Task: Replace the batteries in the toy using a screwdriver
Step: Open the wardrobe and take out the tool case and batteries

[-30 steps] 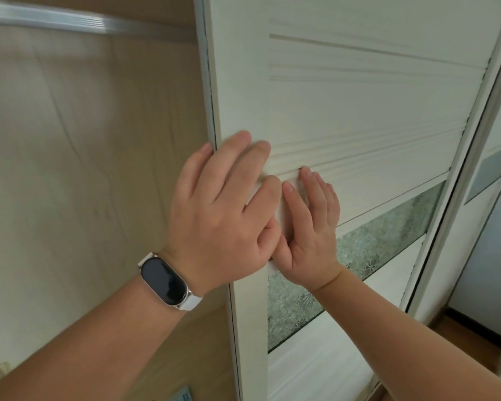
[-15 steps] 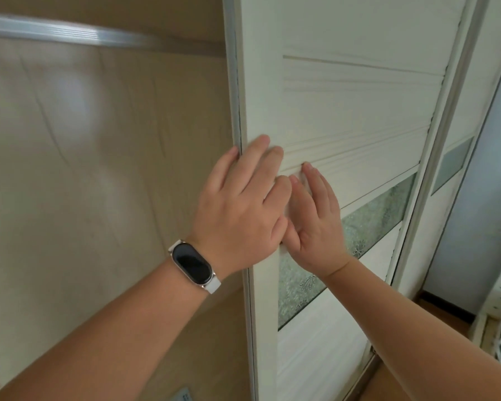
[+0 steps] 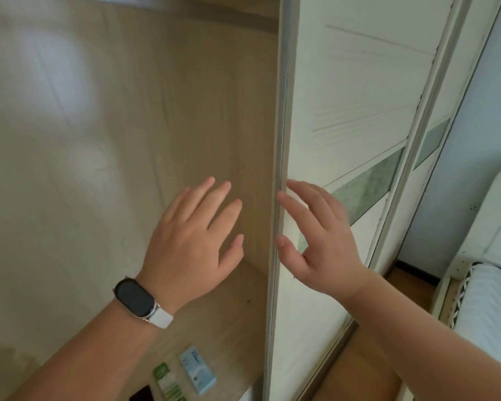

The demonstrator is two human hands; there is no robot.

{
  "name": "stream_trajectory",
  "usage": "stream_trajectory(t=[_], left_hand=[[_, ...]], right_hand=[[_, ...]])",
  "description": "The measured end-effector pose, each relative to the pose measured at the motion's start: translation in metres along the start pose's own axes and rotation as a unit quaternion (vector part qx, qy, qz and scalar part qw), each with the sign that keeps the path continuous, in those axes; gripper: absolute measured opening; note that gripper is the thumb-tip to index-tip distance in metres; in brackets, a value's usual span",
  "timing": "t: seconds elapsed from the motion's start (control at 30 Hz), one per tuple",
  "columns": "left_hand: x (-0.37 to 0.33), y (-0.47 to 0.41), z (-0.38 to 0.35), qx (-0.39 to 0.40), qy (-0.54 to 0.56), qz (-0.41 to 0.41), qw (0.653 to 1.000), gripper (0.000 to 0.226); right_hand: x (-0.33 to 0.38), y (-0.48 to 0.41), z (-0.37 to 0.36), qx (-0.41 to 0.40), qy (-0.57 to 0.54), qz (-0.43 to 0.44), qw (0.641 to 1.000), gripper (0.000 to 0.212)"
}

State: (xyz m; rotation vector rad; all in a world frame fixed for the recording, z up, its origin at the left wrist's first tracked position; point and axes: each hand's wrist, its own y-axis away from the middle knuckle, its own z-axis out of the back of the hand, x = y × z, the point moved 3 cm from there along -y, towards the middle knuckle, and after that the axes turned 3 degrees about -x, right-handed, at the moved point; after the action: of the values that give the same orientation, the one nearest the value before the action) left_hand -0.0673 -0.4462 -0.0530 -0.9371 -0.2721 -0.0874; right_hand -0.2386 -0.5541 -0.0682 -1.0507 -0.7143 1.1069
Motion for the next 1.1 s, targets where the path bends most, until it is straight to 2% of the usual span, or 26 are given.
stream_trajectory(t=[0.27, 0.53, 0.83, 1.0, 1.1], left_hand=[[0.033, 0.099, -0.003, 0.119, 0.033, 0.113, 0.986, 0.047], [0.053, 0.198, -0.017, 0.223, 0.045, 0.200, 0.953, 0.054], [0.059, 0.291, -0.062, 0.333, 0.037, 0.292, 0.896, 0.054], [0.064, 0.336, -0.093, 0.402, 0.028, 0.335, 0.852, 0.054], [0.070, 0.359, -0.112, 0.422, 0.032, 0.355, 0.834, 0.056]], right_hand=[[0.070, 0.031, -0.043, 0.202, 0.029, -0.033, 0.978, 0.052], [0.110, 0.080, -0.113, 0.399, 0.040, -0.056, 0.915, 0.055], [0.121, 0.140, -0.191, 0.528, -0.005, -0.073, 0.846, 0.059], [0.120, 0.168, -0.241, 0.597, -0.057, -0.062, 0.798, 0.069], [0.119, 0.187, -0.272, 0.613, -0.079, -0.074, 0.783, 0.083]])
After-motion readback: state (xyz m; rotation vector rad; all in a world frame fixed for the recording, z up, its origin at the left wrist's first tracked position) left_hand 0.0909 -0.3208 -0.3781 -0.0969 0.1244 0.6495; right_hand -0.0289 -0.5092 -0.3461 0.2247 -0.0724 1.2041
